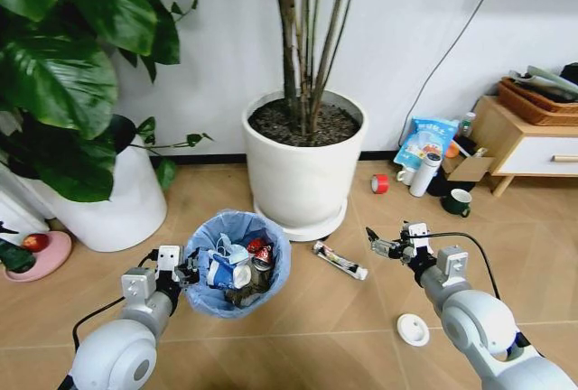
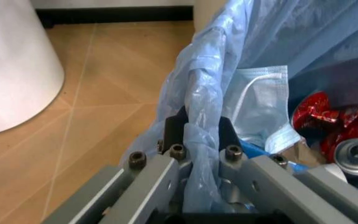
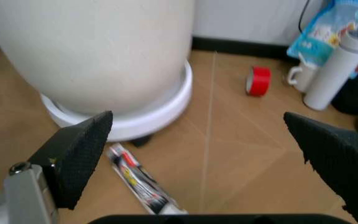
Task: Pick up the trash bin and place the garbage on the floor into it.
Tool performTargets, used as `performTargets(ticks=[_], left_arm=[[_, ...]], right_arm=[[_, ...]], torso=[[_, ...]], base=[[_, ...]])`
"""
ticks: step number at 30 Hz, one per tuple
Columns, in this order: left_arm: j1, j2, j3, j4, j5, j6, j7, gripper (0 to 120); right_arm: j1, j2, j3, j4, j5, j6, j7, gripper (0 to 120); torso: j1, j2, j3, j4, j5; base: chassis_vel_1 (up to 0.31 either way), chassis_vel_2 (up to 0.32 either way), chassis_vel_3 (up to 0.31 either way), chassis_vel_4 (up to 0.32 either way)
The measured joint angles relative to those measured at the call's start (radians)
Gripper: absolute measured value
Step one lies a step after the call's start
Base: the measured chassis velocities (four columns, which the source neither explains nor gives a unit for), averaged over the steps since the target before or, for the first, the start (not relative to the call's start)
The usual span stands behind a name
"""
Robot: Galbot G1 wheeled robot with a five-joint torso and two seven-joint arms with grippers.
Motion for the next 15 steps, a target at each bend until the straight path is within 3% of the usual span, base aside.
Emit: performTargets(ticks=[2, 5, 7, 8, 10, 11, 14, 15], left_arm=[[0.0, 0.001, 0.0, -0.001, 0.0, 0.0, 0.0, 0], [0.0, 0.007, 0.0, -0.002, -0.002, 0.0, -0.001, 0], [0.0, 0.007, 0.0, -0.002, -0.002, 0.0, -0.001, 0], [-0.001, 0.008, 0.0, -0.002, -0.002, 0.0, -0.002, 0], [-0.001, 0.008, 0.0, -0.002, -0.002, 0.0, -0.003, 0], [-0.001, 0.008, 0.0, -0.002, -0.002, 0.0, -0.003, 0], [-0.002, 0.002, 0.003, 0.004, -0.001, -0.001, -0.002, 0], [-0.002, 0.002, 0.003, 0.004, -0.001, -0.001, -0.002, 0]], right_arm=[[0.017, -0.006, -0.01, -0.032, -0.004, 0.008, -0.016, 100], [0.096, -0.039, -0.055, -0.164, -0.006, 0.035, -0.138, 100], [0.096, -0.039, -0.055, -0.164, -0.006, 0.035, -0.138, 100], [0.148, -0.058, -0.085, -0.251, -0.013, 0.049, -0.223, 100], [0.161, -0.062, -0.094, -0.272, -0.017, 0.054, -0.244, 100], [0.179, -0.069, -0.104, -0.294, -0.023, 0.06, -0.265, 100], [0.25, -0.075, -0.157, -0.424, -0.11, 0.128, -0.455, 100], [0.25, -0.075, -0.157, -0.424, -0.11, 0.128, -0.455, 100]], torso=[[0.0, 0.0, 0.0, 0.0001, -0.0005], [0.0, 0.0, 0.0, 0.0006, -0.0009], [0.0, 0.0, 0.0, 0.0006, -0.0009], [0.0, 0.0, 0.0, 0.001, 0.0003], [0.0, 0.0, 0.0, 0.0006, 0.0006], [0.0, 0.0, 0.0, 0.0009, -0.0011], [0.0, 0.0, 0.0, 0.0006, 0.0005], [0.0, 0.0, 0.0, 0.0006, 0.0005]], base=[[-0.069, -0.087, 0.109, 0.067], [0.025, 0.0, 0.003, 0.011], [0.051, 0.02, -0.012, -0.034], [0.025, 0.052, -0.026, -0.023], [0.037, 0.052, -0.026, -0.032], [0.0, 0.0, 0.0, 0.0], [0.0, 0.0, 0.0, 0.0], [0.0, 0.0, 0.0, 0.0]])
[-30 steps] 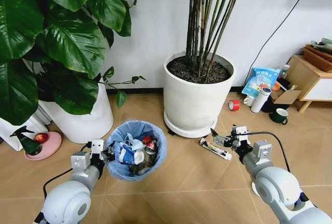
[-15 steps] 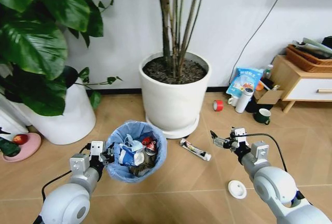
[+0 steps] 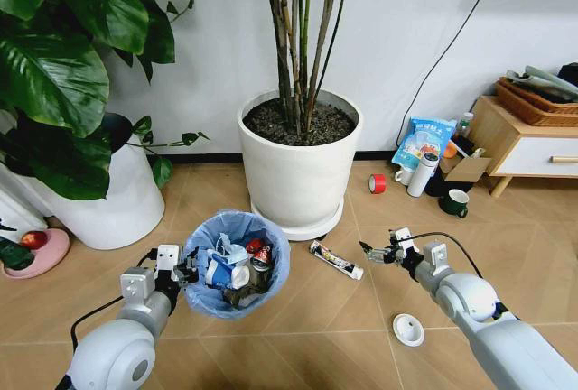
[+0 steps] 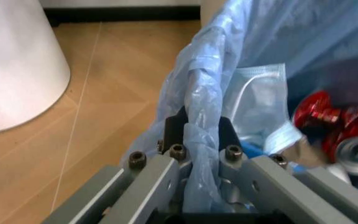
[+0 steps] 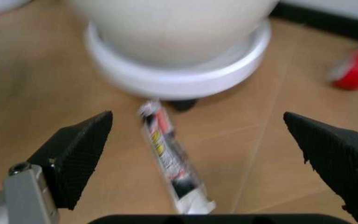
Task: Pick up the trash bin and place the garbage on the floor into it.
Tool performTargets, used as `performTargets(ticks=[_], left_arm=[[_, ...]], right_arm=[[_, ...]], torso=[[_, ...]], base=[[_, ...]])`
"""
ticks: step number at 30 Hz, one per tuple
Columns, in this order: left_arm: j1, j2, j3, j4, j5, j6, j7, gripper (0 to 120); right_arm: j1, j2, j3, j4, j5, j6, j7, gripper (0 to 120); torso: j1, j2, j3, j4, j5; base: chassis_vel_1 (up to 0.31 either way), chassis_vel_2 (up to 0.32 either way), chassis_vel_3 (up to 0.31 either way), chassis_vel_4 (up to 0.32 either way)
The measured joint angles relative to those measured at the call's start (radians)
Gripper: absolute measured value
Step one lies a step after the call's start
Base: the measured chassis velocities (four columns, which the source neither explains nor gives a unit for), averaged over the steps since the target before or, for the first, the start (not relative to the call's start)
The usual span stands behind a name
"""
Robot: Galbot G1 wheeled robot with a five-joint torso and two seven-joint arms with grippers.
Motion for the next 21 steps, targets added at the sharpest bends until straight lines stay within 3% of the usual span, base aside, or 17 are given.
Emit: performTargets(ticks=[3, 6, 7, 21], left_arm=[[-0.003, -0.004, 0.005, 0.011, 0.006, -0.001, 0.0, 0], [-0.005, -0.004, 0.005, 0.015, 0.007, -0.001, 0.0, 0], [-0.006, -0.003, 0.006, 0.018, 0.007, -0.001, 0.0, 0], [-0.017, -0.001, 0.006, 0.027, 0.007, -0.003, 0.004, 0]], right_arm=[[0.09, 0.018, -0.071, -0.166, -0.067, 0.035, -0.085, 100], [0.134, 0.044, -0.107, -0.265, -0.129, 0.06, -0.128, 100], [0.149, 0.054, -0.121, -0.298, -0.143, 0.07, -0.135, 100], [0.339, 0.233, -0.202, -0.612, -0.25, 0.159, -0.129, 100]], torso=[[0.0, 0.0, 0.0, -0.0003, -0.0016], [0.0, 0.0, 0.0, -0.0003, 0.0002], [0.0, 0.0, 0.0, -0.0002, -0.0008], [0.0, 0.0, 0.0, 0.0, -0.001]], base=[[0.0, 0.0, 0.0, 0.0], [0.0, 0.0, 0.0, 0.0], [0.0, 0.0, 0.0, 0.0], [0.0, 0.0, 0.0, 0.0]])
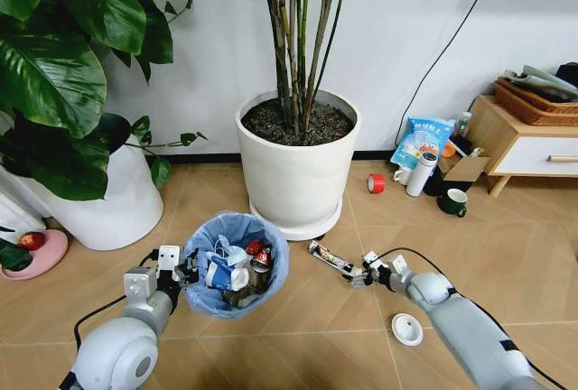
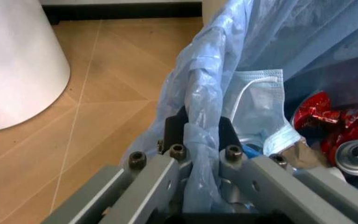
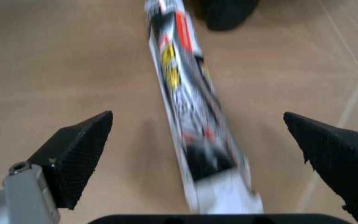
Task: Pick up the trash bin and place the garbage on the floor into it.
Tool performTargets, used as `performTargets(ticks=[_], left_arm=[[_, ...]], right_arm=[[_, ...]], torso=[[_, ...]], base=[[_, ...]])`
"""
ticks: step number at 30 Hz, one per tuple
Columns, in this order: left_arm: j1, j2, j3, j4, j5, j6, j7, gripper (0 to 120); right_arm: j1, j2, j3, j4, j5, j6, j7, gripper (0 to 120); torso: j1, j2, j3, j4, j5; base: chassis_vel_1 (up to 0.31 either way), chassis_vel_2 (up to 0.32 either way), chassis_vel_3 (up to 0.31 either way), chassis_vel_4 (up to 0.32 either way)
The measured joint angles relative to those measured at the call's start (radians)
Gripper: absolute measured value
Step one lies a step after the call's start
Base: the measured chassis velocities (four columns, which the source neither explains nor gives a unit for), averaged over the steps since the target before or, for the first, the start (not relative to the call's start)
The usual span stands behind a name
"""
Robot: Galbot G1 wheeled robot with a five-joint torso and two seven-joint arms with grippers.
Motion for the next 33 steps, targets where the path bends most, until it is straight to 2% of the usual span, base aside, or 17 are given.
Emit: performTargets(ticks=[8, 20, 22, 24, 26, 28, 32, 33], left_arm=[[-0.001, 0.002, -0.003, 0.002, 0.0, 0.0, 0.0, 0], [-0.005, 0.006, -0.004, 0.003, -0.004, -0.002, 0.0, 0], [-0.008, 0.008, -0.004, 0.003, -0.006, -0.002, 0.0, 0], [-0.01, 0.009, -0.004, 0.003, -0.008, -0.002, -0.001, 0], [-0.01, 0.01, -0.003, 0.003, -0.008, -0.002, -0.001, 0], [-0.011, 0.01, -0.003, 0.004, -0.008, -0.002, -0.001, 0], [-0.01, 0.011, -0.002, 0.004, -0.008, -0.002, -0.001, 0], [-0.01, 0.011, -0.002, 0.005, -0.008, -0.002, -0.002, 0]], right_arm=[[0.085, 0.071, -0.016, -0.143, -0.025, 0.022, 0.007, 100], [0.115, 0.108, 0.013, -0.243, -0.062, 0.042, 0.018, 99], [0.115, 0.113, 0.016, -0.253, -0.067, 0.047, 0.027, 94], [0.115, 0.117, 0.018, -0.26, -0.072, 0.059, 0.033, 82], [0.115, 0.117, 0.019, -0.263, -0.074, 0.061, 0.033, 79], [0.112, 0.118, 0.022, -0.268, -0.078, 0.062, 0.034, 68], [0.111, 0.12, 0.027, -0.276, -0.078, 0.063, 0.034, 59], [0.111, 0.12, 0.029, -0.281, -0.078, 0.066, 0.034, 51]], torso=[[0.0, 0.0, 0.0, -0.0001, 0.0002], [0.0, 0.0, 0.0, -0.0002, 0.0001], [0.0, 0.0, 0.0, -0.0002, 0.0002], [0.0, 0.0, 0.0, -0.0002, 0.0002], [0.0, 0.0, 0.0, -0.0002, 0.0002], [0.0, 0.0, 0.0, -0.0002, 0.0002], [0.0, 0.0, 0.0, -0.0002, 0.0002], [0.0, 0.0, 0.0, -0.0002, 0.0002]], base=[[0.0, 0.0, 0.0, 0.0], [0.0, 0.0, 0.0, 0.0], [0.0, 0.0, 0.0, 0.0], [0.0, 0.0, 0.0, 0.0], [0.0, 0.0, 0.0, 0.0], [0.0, 0.0, 0.0, 0.0], [0.0, 0.0, 0.0, 0.0], [0.0, 0.0, 0.0, 0.0]])
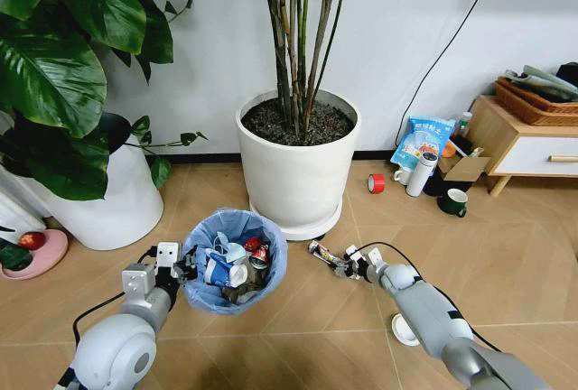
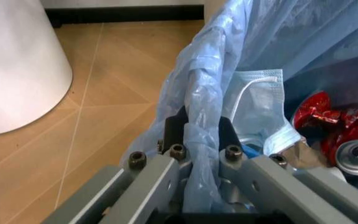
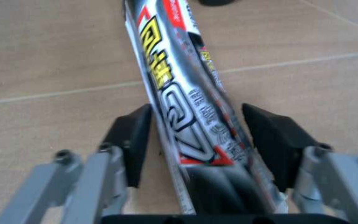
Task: Pick up the trash bin and place the garbage on the floor into it.
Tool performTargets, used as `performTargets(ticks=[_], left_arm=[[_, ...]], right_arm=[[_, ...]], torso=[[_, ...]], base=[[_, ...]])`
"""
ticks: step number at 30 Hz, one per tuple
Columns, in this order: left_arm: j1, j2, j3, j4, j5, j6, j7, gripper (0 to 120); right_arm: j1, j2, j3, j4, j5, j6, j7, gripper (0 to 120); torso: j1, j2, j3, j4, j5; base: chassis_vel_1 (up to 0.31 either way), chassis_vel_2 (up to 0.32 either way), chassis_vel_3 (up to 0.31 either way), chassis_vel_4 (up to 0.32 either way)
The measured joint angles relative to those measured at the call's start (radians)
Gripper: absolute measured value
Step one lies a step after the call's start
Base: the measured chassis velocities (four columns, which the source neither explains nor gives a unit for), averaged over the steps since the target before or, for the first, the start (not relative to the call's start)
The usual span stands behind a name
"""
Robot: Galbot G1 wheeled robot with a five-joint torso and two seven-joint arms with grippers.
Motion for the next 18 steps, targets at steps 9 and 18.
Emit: performTargets(ticks=[9, 18], left_arm=[[0.003, 0.0, 0.0, 0.0, 0.0, 0.0, -0.001, 0], [0.002, 0.001, 0.001, 0.0, -0.001, 0.0, -0.002, 0]], right_arm=[[-0.005, 0.0, 0.006, -0.009, 0.001, 0.004, 0.0, 22], [-0.017, -0.001, 0.012, 0.0, 0.01, 0.006, 0.019, 0]], torso=[[0.0, 0.0, 0.0, 0.0, 0.0], [0.0, 0.0, 0.0, 0.0001, 0.0001]], base=[[0.0, 0.0, 0.0, 0.0], [0.0, 0.0, 0.0, 0.0]])
